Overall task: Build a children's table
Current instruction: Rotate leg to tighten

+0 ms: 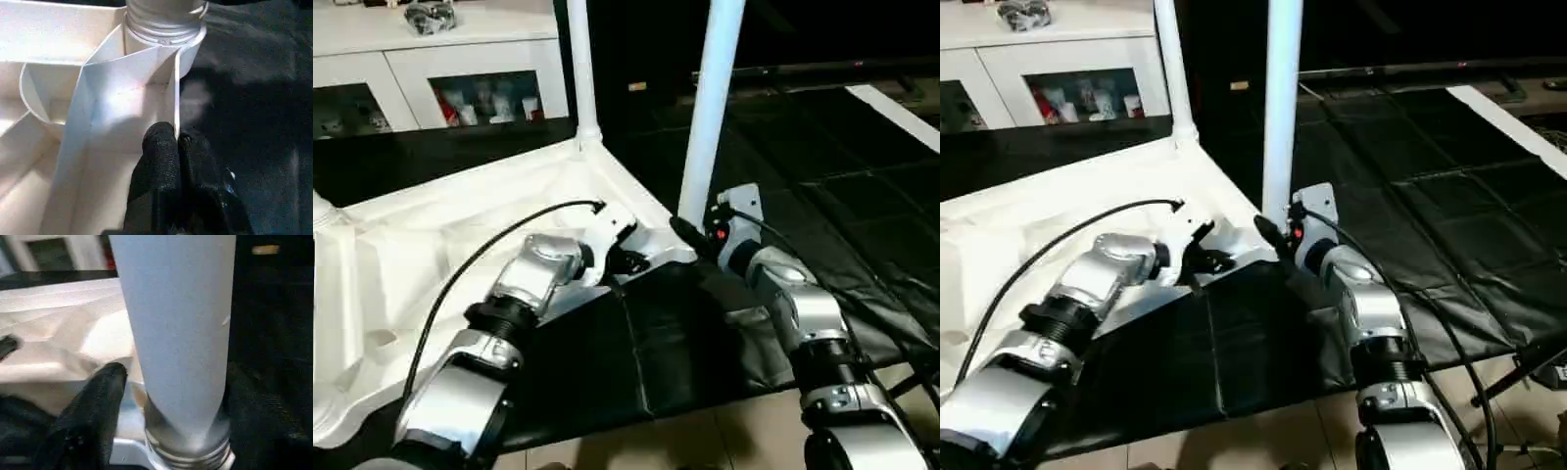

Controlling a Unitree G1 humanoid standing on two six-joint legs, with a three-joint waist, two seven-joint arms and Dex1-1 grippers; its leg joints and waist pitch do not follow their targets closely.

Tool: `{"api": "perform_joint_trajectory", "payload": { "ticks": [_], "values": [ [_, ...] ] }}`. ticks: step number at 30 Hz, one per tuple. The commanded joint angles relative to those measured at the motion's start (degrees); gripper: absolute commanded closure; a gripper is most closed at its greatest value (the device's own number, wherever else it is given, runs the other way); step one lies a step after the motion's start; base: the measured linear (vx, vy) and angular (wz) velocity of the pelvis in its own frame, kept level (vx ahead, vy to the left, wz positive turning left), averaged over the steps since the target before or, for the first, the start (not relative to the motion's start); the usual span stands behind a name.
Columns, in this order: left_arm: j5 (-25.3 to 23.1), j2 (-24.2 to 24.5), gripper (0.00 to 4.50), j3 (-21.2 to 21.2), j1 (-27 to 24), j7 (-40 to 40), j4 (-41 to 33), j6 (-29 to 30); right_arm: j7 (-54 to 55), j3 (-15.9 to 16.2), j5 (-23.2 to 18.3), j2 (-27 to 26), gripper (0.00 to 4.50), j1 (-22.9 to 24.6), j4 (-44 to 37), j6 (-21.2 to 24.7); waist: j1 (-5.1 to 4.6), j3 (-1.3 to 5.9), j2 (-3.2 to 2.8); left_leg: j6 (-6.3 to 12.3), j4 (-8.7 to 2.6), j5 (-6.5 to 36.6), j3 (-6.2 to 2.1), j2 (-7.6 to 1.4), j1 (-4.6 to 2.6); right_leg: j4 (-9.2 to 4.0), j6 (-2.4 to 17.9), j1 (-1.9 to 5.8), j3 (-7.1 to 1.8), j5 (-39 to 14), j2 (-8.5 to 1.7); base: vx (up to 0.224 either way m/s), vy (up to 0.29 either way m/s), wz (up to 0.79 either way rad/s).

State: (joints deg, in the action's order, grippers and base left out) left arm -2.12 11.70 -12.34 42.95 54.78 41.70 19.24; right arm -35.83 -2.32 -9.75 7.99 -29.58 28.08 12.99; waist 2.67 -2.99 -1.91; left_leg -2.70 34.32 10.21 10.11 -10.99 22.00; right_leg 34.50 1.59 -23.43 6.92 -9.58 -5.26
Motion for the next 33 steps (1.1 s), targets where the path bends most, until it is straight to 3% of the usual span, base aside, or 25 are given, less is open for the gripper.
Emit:
{"api": "perform_joint_trajectory", "payload": {
  "ticks": [1,2,4,8,10,14,15,22,27,33],
  "values": [
    [0.6,0.3,4.5,-0.3,1.1,2.7,-3.2,-3.3,-6.5,4.0,-2.0,-0.2,1.0,1.2,-2.2,0.8,0.67,4.49,0.5,5.77,-3.38,7.5,-0.7,-2.27,-0.88,-3.81,12.7,4.06,-3.44,-7.9,-3.88,0.0,0.0,0.0],
    [0.6,1.6,4.5,-0.8,0.7,5.0,-3.3,-4.9,-9.2,4.1,-2.8,1.7,0.94,2.3,-3.7,0.8,0.82,4.48,-0.03,5.61,-3.43,7.7,-0.79,-2.34,-0.86,-3.65,13.0,3.98,-3.43,-7.6,-3.9,0.0,0.0,0.0],
    [0.8,3.1,4.5,-1.4,0.2,7.9,-3.5,-6.4,-12.2,4.1,-3.3,3.7,0.78,3.3,-5.0,0.7,1.18,4.52,0.28,5.54,-3.4,7.9,-0.74,-2.4,-0.9,-3.61,12.9,4.03,-3.5,-7.0,-3.88,0.0,0.0,0.0],
    [1.1,6.7,4.5,-3.3,-0.2,15.4,-3.8,-9.1,-21.9,4.0,-5.2,9.9,0.54,5.5,-7.7,-0.7,1.93,4.52,0.22,5.6,-3.33,8.1,-0.58,-2.48,-0.93,-3.5,13.2,3.94,-3.48,-6.7,-3.9,0.0,0.0,0.0],
    [1.3,7.4,4.5,-3.8,-0.3,17.4,-3.8,-10.7,-25.2,4.6,-5.8,11.6,0.28,6.2,-8.8,-0.3,2.89,4.49,0.23,5.26,-3.36,8.6,-0.56,-2.66,-1.08,-3.6,12.8,3.79,-3.48,-8.3,-3.97,0.0,0.0,0.0],
    [1.3,9.3,4.5,-5.6,-1.0,22.9,-4.5,-13.1,-31.5,6.5,-6.0,15.8,0.03,7.0,-10.1,1.1,3.55,4.37,0.25,4.53,-3.44,9.6,-0.57,-2.77,-1.22,-3.9,12.2,3.65,-3.51,-10.6,-4.07,0.0,0.0,0.0],
    [1.2,9.8,4.5,-6.2,-1.2,24.4,-4.6,-13.7,-33.0,7.2,-5.9,16.8,0.03,7.1,-10.2,1.2,3.82,4.39,0.61,4.45,-3.47,9.3,-0.61,-2.82,-1.18,-3.73,12.1,3.71,-3.54,-11.0,-4.17,0.0,0.0,0.0],
    [-0.3,11.7,4.5,-9.6,-2.3,30.0,-4.8,-18.1,-37.6,10.6,-2.5,19.7,0.03,6.3,-8.9,-3.2,4.32,4.31,0.48,3.38,-3.54,10.1,-0.56,-2.89,-1.31,-4.02,11.1,3.29,-3.61,-13.6,-4.26,0.0,0.0,0.0],
    [-0.5,11.7,4.5,-10.2,-2.5,31.1,-5.2,-18.5,-39.0,12.1,-2.3,19.8,0.03,5.8,-8.4,-3.6,4.72,4.39,0.66,3.48,-3.54,9.6,-0.61,-2.91,-1.21,-3.85,11.3,3.46,-3.59,-13.2,-4.31,0.0,0.0,0.0],
    [-0.5,11.7,4.5,-10.8,-2.6,31.4,-5.1,-19.5,-40.2,13.7,-1.6,20.0,0.58,5.3,-7.3,-4.4,4.99,4.43,0.81,3.7,-3.46,8.8,-0.58,-2.84,-1.1,-3.77,10.9,3.45,-3.57,-13.1,-4.23,0.0,0.0,0.0]
  ]
}}
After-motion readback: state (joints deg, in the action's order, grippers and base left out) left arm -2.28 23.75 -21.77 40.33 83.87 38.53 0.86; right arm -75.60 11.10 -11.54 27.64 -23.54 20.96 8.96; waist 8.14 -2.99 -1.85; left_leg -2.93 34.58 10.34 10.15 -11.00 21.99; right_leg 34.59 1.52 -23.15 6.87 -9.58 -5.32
